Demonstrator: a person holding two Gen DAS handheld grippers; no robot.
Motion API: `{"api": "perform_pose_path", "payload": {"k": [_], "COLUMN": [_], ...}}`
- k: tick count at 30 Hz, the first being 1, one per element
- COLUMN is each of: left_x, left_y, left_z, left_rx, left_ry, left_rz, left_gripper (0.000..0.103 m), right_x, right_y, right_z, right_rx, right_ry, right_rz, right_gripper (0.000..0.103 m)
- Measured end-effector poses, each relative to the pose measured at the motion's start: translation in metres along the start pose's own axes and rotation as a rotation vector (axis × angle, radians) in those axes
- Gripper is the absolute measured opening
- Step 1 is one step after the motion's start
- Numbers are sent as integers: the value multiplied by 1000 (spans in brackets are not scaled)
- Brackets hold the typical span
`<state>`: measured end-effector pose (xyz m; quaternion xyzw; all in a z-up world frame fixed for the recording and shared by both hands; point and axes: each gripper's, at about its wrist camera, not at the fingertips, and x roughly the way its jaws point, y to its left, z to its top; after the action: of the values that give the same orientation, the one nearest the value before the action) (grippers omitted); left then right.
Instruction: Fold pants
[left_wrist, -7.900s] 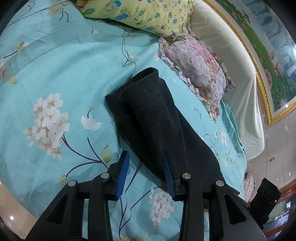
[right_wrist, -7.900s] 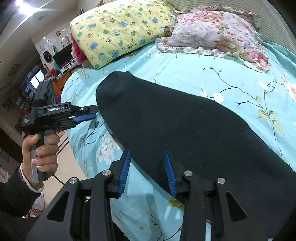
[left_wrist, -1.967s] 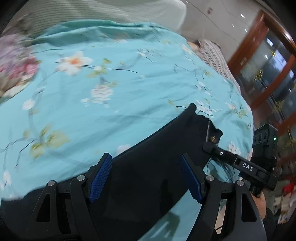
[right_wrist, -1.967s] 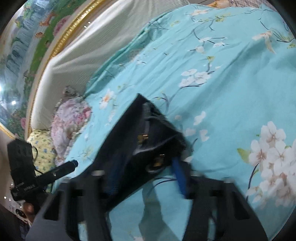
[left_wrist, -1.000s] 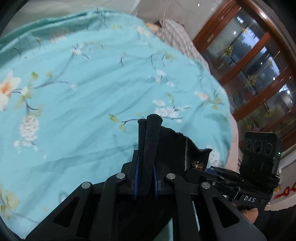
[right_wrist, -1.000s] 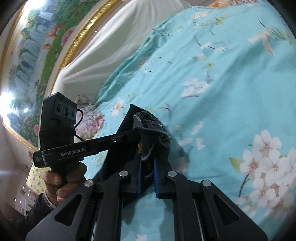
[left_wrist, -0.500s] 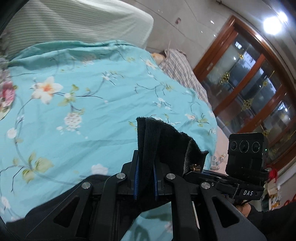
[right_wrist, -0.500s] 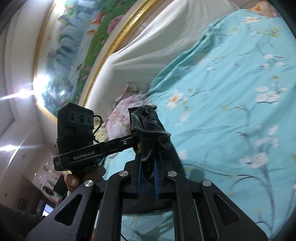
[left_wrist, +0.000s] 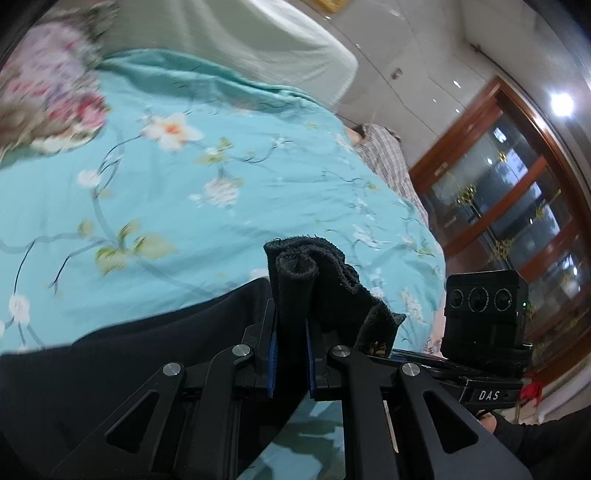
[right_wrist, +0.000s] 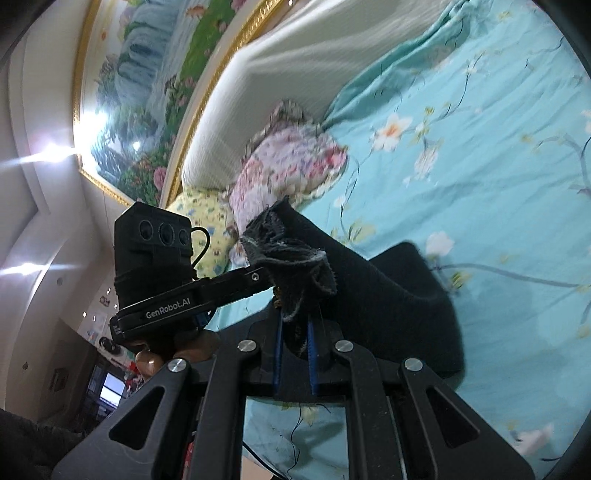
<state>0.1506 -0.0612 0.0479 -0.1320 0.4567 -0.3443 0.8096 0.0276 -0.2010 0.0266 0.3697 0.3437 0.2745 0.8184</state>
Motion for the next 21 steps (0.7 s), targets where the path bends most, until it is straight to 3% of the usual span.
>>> {"api": "perform_pose_path", "payload": {"k": [10, 21], "left_x": [-10, -12], "left_y": [46, 72], "left_z": [-30, -48], "left_rx": [-80, -150], "left_ry": [-38, -35], "left_rz": [22, 48], "left_gripper": [11, 13], "right_x": [48, 69], "right_y": [-3, -7], "right_z": [-17, -27], "right_rx": [-11, -14], "right_ry": [98, 158], "right_rz": [-25, -68], "right_gripper": [12, 15]}}
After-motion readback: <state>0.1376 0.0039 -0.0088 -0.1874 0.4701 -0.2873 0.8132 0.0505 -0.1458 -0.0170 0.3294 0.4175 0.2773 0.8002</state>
